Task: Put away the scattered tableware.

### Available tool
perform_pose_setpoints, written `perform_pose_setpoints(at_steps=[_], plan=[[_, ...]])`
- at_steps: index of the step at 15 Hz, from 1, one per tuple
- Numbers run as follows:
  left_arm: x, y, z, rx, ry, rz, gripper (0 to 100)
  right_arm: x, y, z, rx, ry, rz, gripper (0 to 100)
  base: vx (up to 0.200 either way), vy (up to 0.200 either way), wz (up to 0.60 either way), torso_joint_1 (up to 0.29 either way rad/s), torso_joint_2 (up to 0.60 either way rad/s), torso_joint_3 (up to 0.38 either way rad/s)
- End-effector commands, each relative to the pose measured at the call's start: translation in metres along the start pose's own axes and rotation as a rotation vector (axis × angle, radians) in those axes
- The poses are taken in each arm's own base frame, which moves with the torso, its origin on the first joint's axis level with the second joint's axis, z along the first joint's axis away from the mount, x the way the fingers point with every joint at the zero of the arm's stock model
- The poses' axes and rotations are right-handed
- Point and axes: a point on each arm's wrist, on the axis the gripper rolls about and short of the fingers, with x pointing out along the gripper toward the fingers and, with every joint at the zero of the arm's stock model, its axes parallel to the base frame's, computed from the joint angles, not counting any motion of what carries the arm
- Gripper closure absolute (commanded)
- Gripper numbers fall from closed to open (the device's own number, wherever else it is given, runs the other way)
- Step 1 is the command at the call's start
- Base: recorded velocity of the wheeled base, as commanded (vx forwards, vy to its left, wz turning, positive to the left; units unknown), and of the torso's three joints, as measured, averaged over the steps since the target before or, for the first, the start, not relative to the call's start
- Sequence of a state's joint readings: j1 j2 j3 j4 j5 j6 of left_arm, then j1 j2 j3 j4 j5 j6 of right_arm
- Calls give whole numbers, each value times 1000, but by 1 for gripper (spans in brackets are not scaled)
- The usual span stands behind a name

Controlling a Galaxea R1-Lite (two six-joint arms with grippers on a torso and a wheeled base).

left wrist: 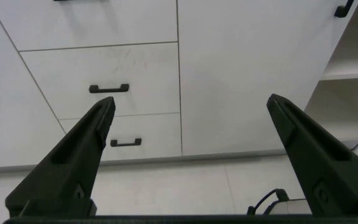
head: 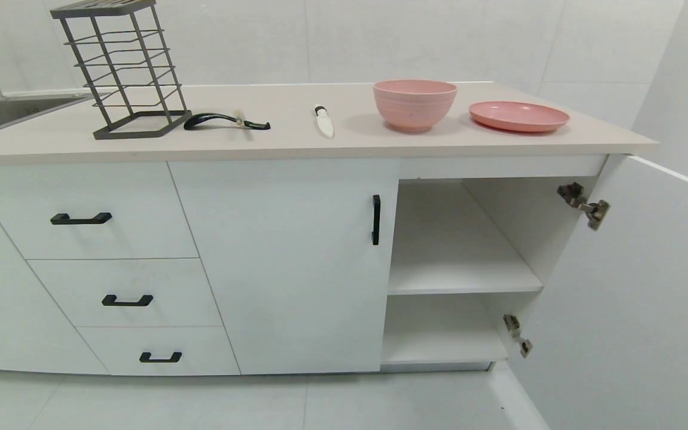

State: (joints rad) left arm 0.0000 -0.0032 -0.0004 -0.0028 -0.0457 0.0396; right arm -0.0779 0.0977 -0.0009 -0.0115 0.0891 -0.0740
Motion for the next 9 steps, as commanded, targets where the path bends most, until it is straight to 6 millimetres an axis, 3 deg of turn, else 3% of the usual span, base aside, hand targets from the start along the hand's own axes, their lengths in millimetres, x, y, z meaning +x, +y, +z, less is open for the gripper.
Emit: perform_pose_setpoints(at_steps=[1,6,9], plan=[[0,0,0,-1,3,0,0,-1,-2,-1,-8,-19,138,0,0,0,0,0,0,0],[0,0,0,-23,3,0,0,-7,-3,-3,60,-86,-7,0,0,0,0,0,0,0],[0,0,0,-21,3,0,0,-7,-2,-4,68,-79,4,0,0,0,0,0,0,0]])
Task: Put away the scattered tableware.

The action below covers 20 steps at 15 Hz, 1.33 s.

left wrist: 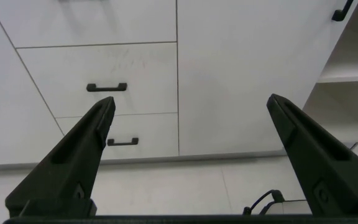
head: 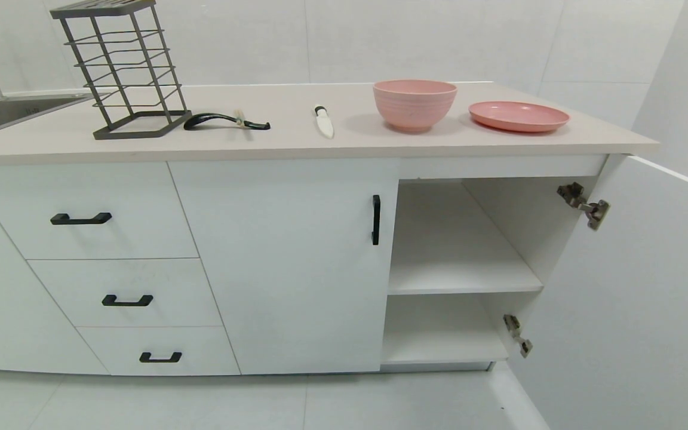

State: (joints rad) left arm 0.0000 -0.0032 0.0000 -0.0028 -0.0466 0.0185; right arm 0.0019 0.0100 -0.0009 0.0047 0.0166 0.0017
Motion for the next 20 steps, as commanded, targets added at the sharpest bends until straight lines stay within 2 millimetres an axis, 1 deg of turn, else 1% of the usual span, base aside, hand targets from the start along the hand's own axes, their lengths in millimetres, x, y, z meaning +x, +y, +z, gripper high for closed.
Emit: perform_pose_setpoints(at_steps=[1,5,8,11,14,17,20], plan=[[0,0,0,-2,3,1,0,-1,0,0,0,-8,0,0,0,0,0,0,0,0],[0,0,0,-13,3,-1,0,0,0,0,0,-6,0,0,0,0,0,0,0,0],[0,0,0,-14,3,-1,0,0,0,0,-2,-5,-2,0,200,-200,0,1,2,2],[0,0,0,-48,1,5,0,-1,0,0,-2,-6,-2,0,200,0,0,5,4,-1],[0,0,0,-48,1,7,0,-1,0,0,-2,-6,-3,0,0,0,0,0,0,0],[0,0,0,-48,1,5,0,0,0,0,-2,-5,-3,0,0,0,-600,5,4,1],[0,0,0,-48,1,7,0,0,0,0,0,-5,-3,0,0,0,0,0,0,0]])
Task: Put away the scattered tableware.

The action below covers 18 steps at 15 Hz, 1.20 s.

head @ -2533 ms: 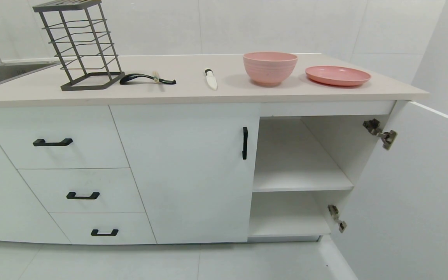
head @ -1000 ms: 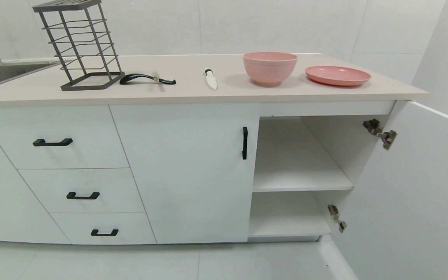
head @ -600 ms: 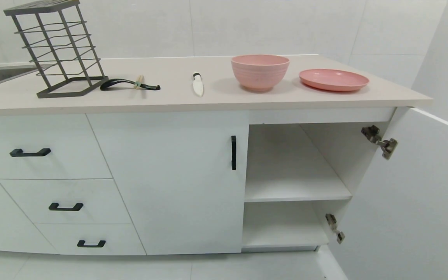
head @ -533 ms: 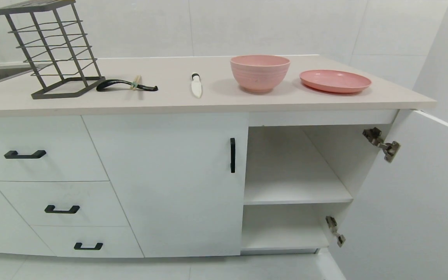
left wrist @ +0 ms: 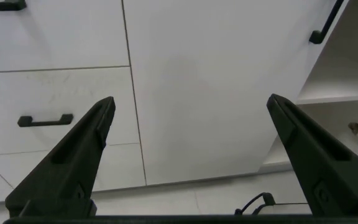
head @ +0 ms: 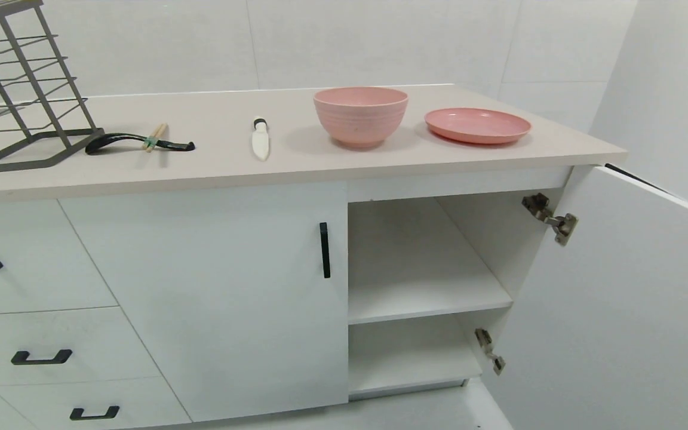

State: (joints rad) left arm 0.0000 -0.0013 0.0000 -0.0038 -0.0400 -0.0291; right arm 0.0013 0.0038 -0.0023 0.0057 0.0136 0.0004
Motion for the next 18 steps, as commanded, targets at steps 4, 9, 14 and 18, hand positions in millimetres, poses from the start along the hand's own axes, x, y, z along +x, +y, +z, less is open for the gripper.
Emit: perform_pose_setpoints(at_steps=[4,9,14,18], plan=[[0,0,0,2,1,0,0,0,0,0,0,0,0,0,50,0,0,3,1,1],[0,0,0,2,-1,2,0,0,0,0,1,0,0,0,200,0,0,0,3,1],[0,0,0,3,-1,0,0,0,0,0,0,-1,0,0,0,0,0,33,-63,-28],[0,0,0,2,-1,0,0,0,0,0,0,0,0,0,0,0,0,190,-201,-239]])
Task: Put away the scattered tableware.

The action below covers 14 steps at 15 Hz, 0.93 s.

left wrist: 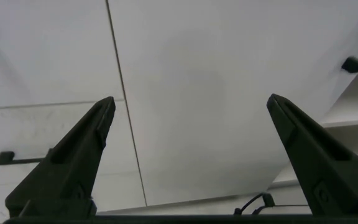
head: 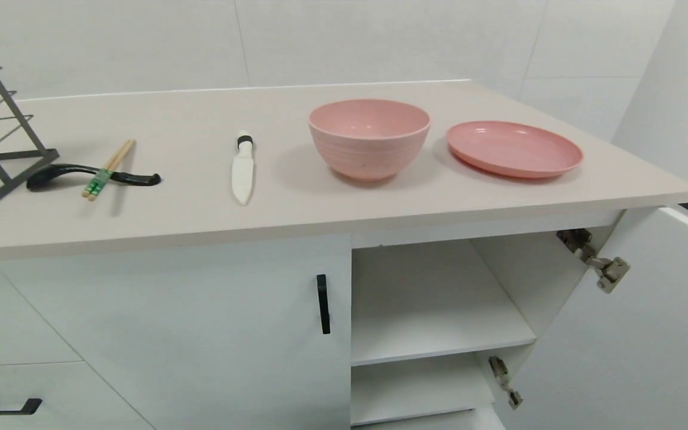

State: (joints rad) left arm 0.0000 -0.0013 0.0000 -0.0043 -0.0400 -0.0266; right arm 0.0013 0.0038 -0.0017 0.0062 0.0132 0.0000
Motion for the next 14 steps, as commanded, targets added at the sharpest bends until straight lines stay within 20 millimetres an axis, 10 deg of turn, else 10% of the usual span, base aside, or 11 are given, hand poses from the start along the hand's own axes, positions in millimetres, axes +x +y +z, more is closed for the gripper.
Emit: perform_pose_setpoints(at_steps=[1,14], plan=[[0,0,0,-1,-1,0,0,0,0,0,0,-2,1,0,0,0,0,203,-701,-242],[0,0,0,-3,1,0,0,0,0,0,2,-2,1,0,0,0,0,231,-515,-250]])
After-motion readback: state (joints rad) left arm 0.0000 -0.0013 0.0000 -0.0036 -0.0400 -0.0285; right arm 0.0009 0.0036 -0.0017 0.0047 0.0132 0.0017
